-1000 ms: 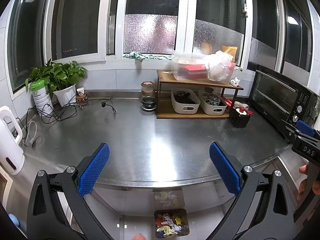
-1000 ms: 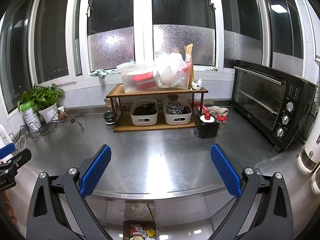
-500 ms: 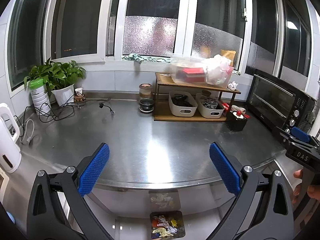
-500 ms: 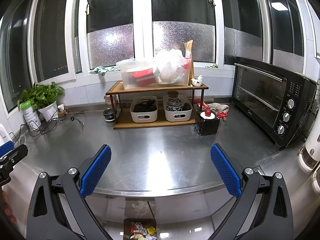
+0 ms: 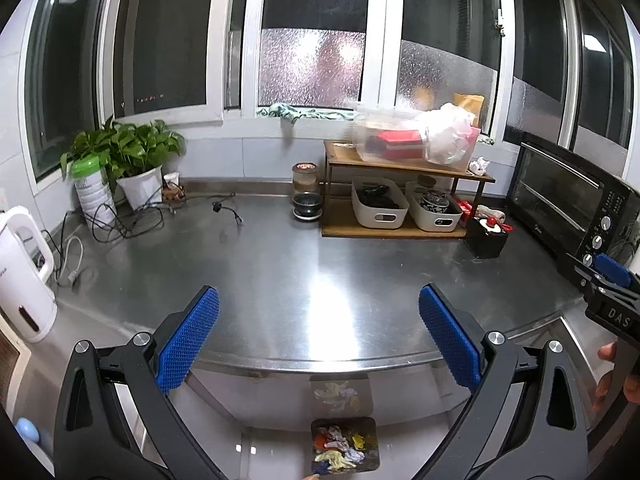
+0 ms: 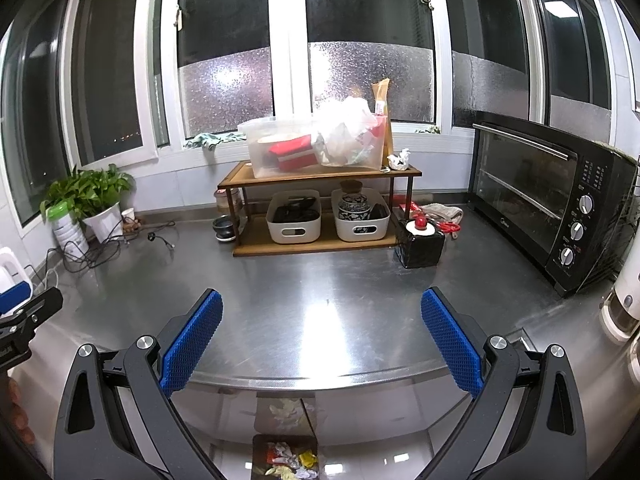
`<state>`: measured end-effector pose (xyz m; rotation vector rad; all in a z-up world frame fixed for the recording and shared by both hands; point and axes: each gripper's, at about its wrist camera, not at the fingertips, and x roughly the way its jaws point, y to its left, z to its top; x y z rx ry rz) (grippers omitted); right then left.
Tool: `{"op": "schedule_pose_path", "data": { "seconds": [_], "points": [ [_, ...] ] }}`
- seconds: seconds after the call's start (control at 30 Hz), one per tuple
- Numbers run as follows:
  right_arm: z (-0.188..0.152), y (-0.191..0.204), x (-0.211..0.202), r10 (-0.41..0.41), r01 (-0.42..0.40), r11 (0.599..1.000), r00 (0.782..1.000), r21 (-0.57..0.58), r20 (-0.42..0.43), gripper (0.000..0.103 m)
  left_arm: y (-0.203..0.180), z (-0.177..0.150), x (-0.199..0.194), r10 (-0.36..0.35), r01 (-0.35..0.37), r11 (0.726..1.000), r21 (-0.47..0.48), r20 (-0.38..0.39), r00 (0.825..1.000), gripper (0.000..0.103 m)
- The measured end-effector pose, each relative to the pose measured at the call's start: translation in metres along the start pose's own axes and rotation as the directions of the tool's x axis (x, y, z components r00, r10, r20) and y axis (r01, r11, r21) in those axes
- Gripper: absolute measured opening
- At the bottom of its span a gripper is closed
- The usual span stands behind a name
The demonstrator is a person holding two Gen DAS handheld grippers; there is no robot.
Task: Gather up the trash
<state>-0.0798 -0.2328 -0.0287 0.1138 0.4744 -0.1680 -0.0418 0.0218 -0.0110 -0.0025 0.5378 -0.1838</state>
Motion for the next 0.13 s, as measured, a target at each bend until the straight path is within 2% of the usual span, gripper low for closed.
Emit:
{"op": "schedule_pose_path", "data": {
  "seconds": [0.13],
  "points": [
    [-0.002,-0.003,-0.0012,0.001,-0.001,1.0,1.0,0.009,-0.006,0.1,-0.0017,-0.0002,-0.0012,-0.004,0.004,1.0,0.009,-0.008,1.0,0.095]
  ]
}}
